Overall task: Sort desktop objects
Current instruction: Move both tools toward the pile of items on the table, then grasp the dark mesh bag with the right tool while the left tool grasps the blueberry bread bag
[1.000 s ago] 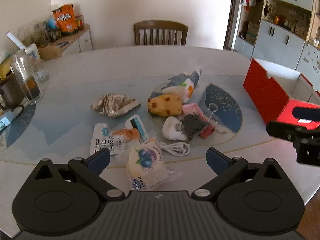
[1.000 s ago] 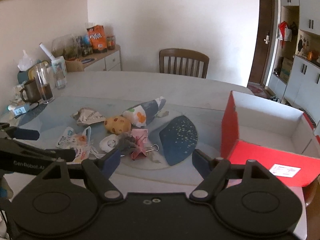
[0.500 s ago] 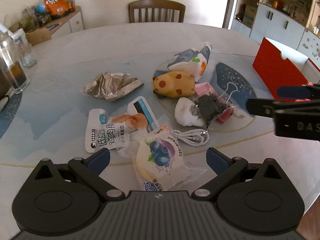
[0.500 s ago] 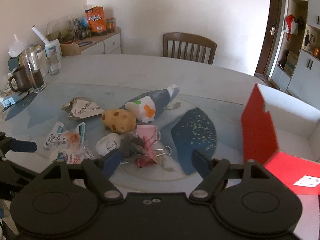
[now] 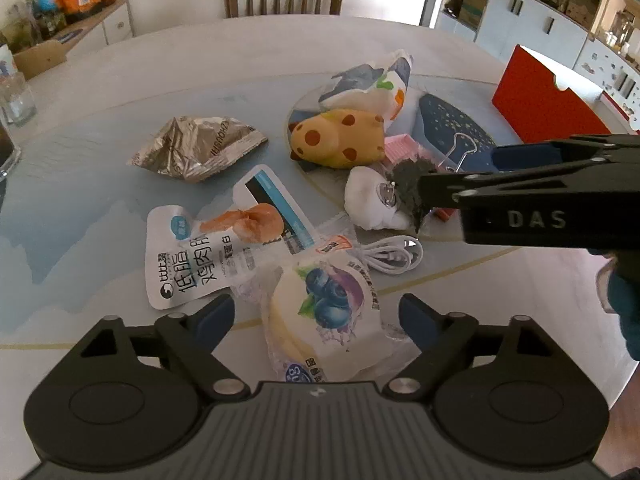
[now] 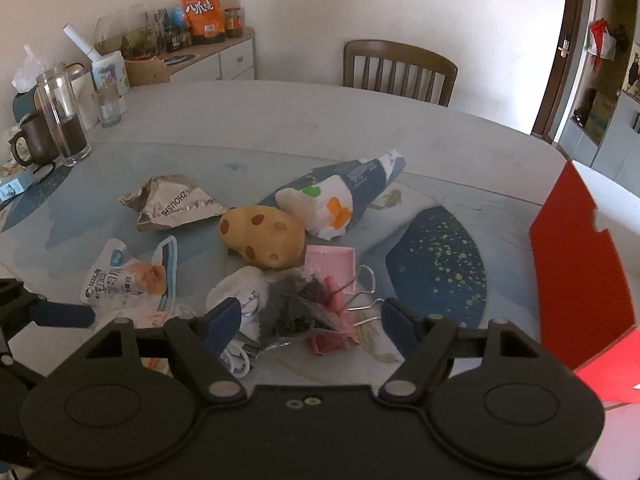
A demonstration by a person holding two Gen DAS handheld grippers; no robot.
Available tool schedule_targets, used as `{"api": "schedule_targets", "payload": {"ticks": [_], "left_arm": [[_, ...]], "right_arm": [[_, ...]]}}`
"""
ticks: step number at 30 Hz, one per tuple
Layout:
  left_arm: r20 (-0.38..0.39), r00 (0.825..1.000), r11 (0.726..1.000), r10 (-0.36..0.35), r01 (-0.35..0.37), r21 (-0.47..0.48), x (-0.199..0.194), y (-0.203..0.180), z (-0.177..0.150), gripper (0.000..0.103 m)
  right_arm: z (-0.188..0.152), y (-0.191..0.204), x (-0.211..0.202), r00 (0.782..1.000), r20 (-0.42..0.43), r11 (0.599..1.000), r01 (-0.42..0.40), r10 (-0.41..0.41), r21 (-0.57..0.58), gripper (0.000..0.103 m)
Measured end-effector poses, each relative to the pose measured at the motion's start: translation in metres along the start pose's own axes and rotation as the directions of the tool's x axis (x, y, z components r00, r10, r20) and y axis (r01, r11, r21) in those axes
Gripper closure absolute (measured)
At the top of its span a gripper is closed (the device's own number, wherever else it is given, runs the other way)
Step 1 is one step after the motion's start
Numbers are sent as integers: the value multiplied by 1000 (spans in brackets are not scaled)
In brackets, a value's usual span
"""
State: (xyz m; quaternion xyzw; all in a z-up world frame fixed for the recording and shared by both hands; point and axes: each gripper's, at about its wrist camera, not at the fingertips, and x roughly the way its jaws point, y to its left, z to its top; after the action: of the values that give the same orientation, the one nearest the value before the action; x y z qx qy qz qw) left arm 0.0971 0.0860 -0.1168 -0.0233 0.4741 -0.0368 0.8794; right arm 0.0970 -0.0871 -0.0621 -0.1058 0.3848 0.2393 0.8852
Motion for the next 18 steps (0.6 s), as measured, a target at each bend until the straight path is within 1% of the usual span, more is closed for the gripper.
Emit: {"api": "schedule_targets", "payload": {"ticks": [2, 3, 5, 8, 10, 11, 12, 13, 16, 18], "left_arm": [[-5, 1000, 1000, -5, 5, 3, 2, 2, 0, 16], [-8, 1000, 1000, -10, 10, 2, 3, 3, 0, 18], [-17, 1000, 1000, -22, 22, 1, 6, 6, 1, 26], [-23, 999, 1000, -30, 30, 5, 7, 8, 1, 27], [-26, 999, 999, -38, 38, 8, 7, 9, 2, 33], [-29, 999, 999, -40, 41, 10, 8, 9, 2, 35], [-32, 999, 999, -43, 44, 12, 8, 10, 3, 37], [-35, 998, 999, -47, 47, 14, 8, 10, 3, 39], [-37, 998, 998, -55, 55, 17, 8, 12, 4, 43], [-38, 997, 998, -63, 64, 19, 8, 14, 5, 45]], "right_arm": [[1, 1, 5, 1000, -11, 1000, -1, 1, 2, 30], [1, 2, 7, 1000, -16, 1000, -4, 4, 3, 33], [1, 4, 11, 1000, -30, 1000, -10, 10, 0, 35], [0, 7, 15, 999, -42, 1000, -8, 8, -2, 36], [0, 8, 17, 999, -50, 1000, -4, 4, -4, 40], [0, 10, 18, 998, -57, 1000, -2, 2, -5, 47], [0, 10, 19, 998, -68, 1000, -1, 1, -5, 50], [-1, 11, 20, 997, -74, 1000, 2, -2, -4, 51], [0, 12, 22, 997, -79, 1000, 13, -13, -5, 53], [1, 13, 22, 996, -85, 1000, 25, -26, -13, 66]]}}
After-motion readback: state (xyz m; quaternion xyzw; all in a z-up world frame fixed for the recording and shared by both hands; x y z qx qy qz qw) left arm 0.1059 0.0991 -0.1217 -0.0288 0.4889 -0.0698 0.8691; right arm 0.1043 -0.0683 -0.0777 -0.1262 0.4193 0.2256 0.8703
